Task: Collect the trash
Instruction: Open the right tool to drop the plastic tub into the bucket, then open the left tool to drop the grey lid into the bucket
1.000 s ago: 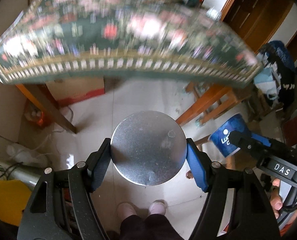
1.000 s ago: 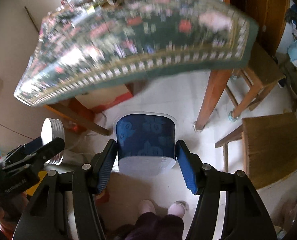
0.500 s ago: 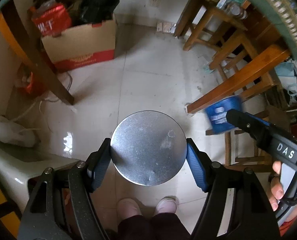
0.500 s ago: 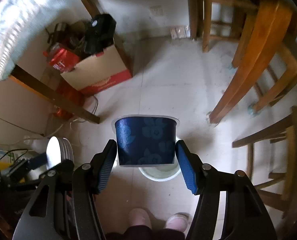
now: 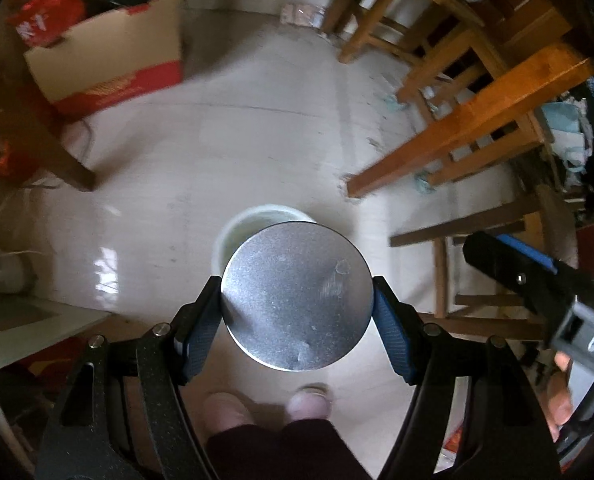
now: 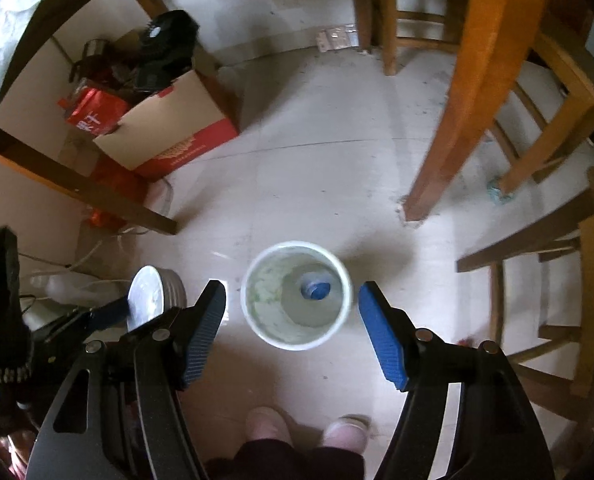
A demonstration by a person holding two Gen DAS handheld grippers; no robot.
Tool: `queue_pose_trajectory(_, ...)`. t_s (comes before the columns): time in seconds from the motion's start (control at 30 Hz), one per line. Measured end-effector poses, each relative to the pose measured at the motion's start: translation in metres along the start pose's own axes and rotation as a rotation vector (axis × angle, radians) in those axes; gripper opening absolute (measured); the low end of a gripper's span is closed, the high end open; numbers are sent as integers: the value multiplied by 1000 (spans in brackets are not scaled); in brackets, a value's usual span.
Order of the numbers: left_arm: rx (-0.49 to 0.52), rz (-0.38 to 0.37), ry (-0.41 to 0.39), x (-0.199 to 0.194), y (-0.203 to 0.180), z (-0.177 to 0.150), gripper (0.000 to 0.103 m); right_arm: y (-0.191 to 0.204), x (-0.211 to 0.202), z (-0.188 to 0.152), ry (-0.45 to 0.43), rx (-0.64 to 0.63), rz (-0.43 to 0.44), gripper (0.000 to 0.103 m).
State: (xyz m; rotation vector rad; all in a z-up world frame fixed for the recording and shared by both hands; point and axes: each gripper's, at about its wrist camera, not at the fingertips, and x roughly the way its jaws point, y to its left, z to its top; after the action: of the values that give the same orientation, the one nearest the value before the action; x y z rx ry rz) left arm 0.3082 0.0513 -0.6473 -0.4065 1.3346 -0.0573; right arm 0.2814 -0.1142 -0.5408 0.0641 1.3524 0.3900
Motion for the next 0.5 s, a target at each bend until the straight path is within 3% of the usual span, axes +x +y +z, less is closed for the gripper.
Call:
queue_pose_trajectory(0.3,37,22,-2,-15,-17,9,72,-5,-28,9,-21,19,-8,65)
queue_pose_trajectory(0.5,53,66,-34,-67,-28,14,72,5,-61,17,-38,19,3,65)
